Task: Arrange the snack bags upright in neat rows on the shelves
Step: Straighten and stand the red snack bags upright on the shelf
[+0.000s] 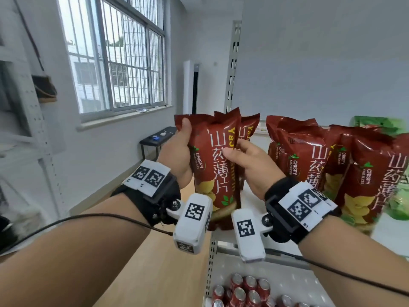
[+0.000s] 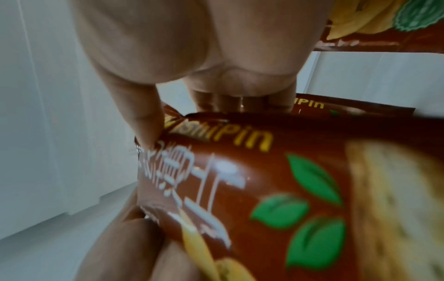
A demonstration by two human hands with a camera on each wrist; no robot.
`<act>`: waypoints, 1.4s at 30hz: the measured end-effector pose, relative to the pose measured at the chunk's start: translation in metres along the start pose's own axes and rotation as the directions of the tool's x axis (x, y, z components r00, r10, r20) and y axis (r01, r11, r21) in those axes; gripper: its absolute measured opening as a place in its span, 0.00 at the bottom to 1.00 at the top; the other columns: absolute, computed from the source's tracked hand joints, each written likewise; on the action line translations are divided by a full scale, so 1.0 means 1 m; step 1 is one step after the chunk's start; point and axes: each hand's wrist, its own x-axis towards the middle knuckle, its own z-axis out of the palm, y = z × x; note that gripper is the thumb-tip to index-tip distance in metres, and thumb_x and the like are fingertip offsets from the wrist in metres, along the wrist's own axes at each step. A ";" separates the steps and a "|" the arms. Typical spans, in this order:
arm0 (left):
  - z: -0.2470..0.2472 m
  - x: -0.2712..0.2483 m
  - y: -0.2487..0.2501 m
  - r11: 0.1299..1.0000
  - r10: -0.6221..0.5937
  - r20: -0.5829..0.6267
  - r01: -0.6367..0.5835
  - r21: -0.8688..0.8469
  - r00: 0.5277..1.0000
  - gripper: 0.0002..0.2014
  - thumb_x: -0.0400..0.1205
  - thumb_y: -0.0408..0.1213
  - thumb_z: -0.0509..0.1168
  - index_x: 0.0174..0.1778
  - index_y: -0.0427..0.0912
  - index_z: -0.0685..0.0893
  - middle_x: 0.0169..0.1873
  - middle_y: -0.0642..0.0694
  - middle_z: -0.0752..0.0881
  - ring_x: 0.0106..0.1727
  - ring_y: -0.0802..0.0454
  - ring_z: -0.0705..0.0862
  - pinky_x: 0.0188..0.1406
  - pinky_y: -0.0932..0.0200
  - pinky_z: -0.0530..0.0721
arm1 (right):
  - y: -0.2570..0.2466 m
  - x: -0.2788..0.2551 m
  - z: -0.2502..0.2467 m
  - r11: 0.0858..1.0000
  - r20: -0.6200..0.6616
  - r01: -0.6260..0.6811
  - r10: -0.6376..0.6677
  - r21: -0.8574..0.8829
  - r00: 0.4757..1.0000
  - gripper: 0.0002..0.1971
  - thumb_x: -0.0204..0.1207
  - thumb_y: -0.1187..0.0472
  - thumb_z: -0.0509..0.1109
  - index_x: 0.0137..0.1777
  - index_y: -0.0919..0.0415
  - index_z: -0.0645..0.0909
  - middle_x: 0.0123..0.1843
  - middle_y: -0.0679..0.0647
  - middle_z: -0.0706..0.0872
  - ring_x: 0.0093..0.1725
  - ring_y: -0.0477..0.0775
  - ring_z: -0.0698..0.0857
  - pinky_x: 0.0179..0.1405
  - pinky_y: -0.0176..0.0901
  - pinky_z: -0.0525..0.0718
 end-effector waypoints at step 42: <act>-0.041 -0.053 0.005 0.981 -0.174 -0.265 0.189 0.034 0.949 0.28 0.81 0.60 0.59 0.65 0.39 0.80 0.50 0.37 0.90 0.41 0.43 0.91 0.34 0.50 0.88 | -0.008 -0.034 0.055 0.986 0.114 0.162 -0.159 -0.024 0.981 0.35 0.66 0.70 0.78 0.67 0.44 0.69 0.59 0.44 0.79 0.48 0.44 0.85 0.36 0.29 0.82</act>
